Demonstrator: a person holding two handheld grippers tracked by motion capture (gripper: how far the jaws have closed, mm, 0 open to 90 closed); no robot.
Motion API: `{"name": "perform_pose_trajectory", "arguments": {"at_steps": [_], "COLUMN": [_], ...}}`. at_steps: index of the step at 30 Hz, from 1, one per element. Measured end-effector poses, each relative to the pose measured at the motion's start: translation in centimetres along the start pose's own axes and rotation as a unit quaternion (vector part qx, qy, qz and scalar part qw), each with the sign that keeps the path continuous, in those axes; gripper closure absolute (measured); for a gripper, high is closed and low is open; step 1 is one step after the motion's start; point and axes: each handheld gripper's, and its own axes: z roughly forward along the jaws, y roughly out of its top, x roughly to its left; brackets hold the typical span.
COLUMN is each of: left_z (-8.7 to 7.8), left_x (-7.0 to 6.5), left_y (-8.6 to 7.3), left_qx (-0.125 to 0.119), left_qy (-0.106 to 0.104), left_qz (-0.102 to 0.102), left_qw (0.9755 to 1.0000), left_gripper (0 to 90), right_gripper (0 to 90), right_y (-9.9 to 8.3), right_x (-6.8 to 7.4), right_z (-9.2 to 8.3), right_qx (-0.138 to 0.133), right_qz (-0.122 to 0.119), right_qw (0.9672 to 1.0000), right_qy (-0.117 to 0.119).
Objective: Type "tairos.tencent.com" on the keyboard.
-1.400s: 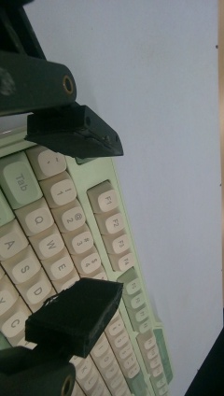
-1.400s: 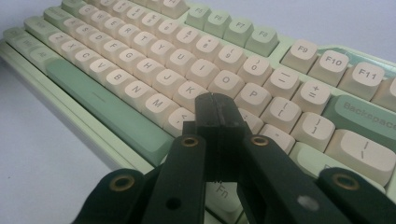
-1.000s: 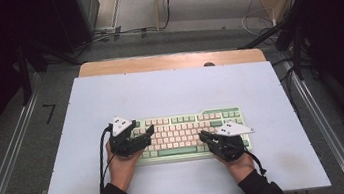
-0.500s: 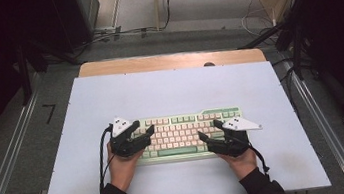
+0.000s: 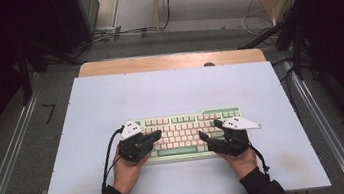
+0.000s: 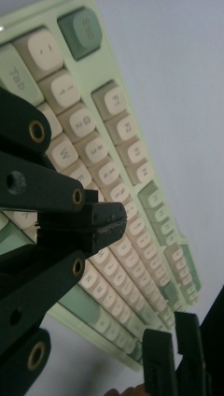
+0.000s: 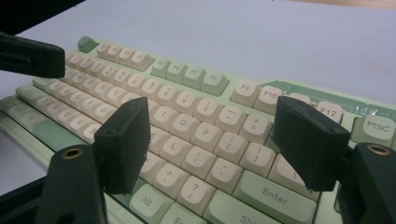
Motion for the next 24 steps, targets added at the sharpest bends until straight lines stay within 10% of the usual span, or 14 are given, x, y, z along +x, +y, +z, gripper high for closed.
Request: {"name": "perform_pose_trajectory", "arguments": {"at_steps": [24], "left_z": [1.2], "left_x": [-1.0], "left_y": [-0.8], "left_qx": [0.065], "left_qy": [0.008], "left_qz": [0.022], "left_qw": [0.9976], "left_gripper": [90.0], "right_gripper": [27.0], "right_y": [0.0], "right_x": [0.0], "right_z": [0.1], "right_qx": [0.005], "right_qz": [-0.001], "right_qw": [1.0], "right_qy": [0.0]}}
